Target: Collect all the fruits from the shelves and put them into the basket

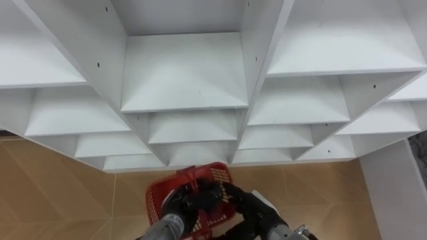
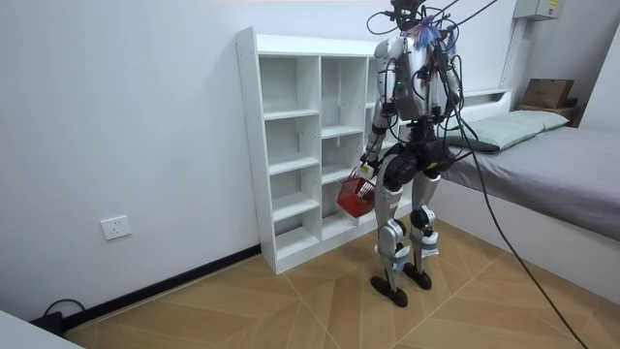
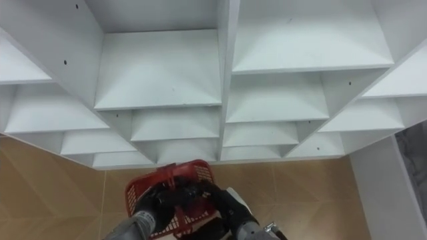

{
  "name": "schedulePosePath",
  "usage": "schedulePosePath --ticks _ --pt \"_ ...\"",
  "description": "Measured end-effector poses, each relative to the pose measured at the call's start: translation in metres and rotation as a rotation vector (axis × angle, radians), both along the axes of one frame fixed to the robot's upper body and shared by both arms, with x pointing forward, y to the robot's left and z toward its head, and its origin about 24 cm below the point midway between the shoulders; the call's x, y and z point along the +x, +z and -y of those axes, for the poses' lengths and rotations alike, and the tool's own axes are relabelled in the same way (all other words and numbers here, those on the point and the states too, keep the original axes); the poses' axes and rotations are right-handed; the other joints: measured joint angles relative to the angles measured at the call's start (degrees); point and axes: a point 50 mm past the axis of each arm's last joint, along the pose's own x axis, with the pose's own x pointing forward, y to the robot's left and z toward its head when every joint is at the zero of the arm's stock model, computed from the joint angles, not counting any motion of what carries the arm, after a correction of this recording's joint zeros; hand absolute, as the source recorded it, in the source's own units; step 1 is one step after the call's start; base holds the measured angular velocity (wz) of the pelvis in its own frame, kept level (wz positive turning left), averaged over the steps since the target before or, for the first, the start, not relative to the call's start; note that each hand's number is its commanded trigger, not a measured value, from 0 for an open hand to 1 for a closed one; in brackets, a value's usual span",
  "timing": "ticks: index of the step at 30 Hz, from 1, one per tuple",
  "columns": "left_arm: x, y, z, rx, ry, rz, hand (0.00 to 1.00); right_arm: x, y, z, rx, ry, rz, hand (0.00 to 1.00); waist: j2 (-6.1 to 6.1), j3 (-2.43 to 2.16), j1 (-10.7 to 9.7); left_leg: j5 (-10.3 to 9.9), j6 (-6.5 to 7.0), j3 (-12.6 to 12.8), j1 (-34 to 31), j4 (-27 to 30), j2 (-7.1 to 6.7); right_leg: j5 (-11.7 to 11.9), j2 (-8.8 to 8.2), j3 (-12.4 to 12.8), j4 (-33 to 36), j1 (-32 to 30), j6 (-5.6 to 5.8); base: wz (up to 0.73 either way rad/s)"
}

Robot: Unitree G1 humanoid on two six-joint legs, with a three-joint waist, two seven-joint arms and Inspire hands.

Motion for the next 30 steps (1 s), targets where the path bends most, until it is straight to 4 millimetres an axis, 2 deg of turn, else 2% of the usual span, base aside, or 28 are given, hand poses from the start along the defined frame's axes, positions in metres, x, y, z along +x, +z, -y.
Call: schedulePosePath --ticks 15,22,28,30 --pt "-0.003 -0.001 0.002 0.008 -0.02 -0.003 1.0 0.0 -0.001 0.003 -0.006 -0.007 -0.005 0.0 0.92 0.12 0.0 0.0 -0.01 -0.1 0.0 -0.1 0.0 0.0 0.01 0.0 0.0 0.0 0.0 0.0" --pt "-0.019 -0.02 -0.025 0.132 -0.031 -0.098 1.0 -0.009 -0.011 0.017 -0.069 -0.044 -0.045 0.0 0.88 0.13 -0.2 0.0 -0.04 -0.1 2.1 -0.9 0.0 0.0 -0.02 -0.8 -0.3 1.8 0.0 0.0" --pt "-0.033 -0.027 -0.047 0.201 -0.005 -0.128 1.0 -0.019 -0.019 0.038 -0.098 -0.134 -0.077 0.0 0.8 0.14 -0.1 0.0 -0.1 0.0 4.4 -1.5 -0.04 0.0 -0.03 -1.2 -1.2 4.2 0.01 0.0" --pt "-0.035 -0.029 -0.056 0.253 -0.004 -0.132 1.0 -0.029 -0.027 0.048 -0.115 -0.194 -0.118 0.0 0.72 0.13 -0.2 0.0 -0.12 -0.1 6.0 -2.1 -0.05 -0.1 0.01 -1.3 -1.6 5.9 0.07 0.0"
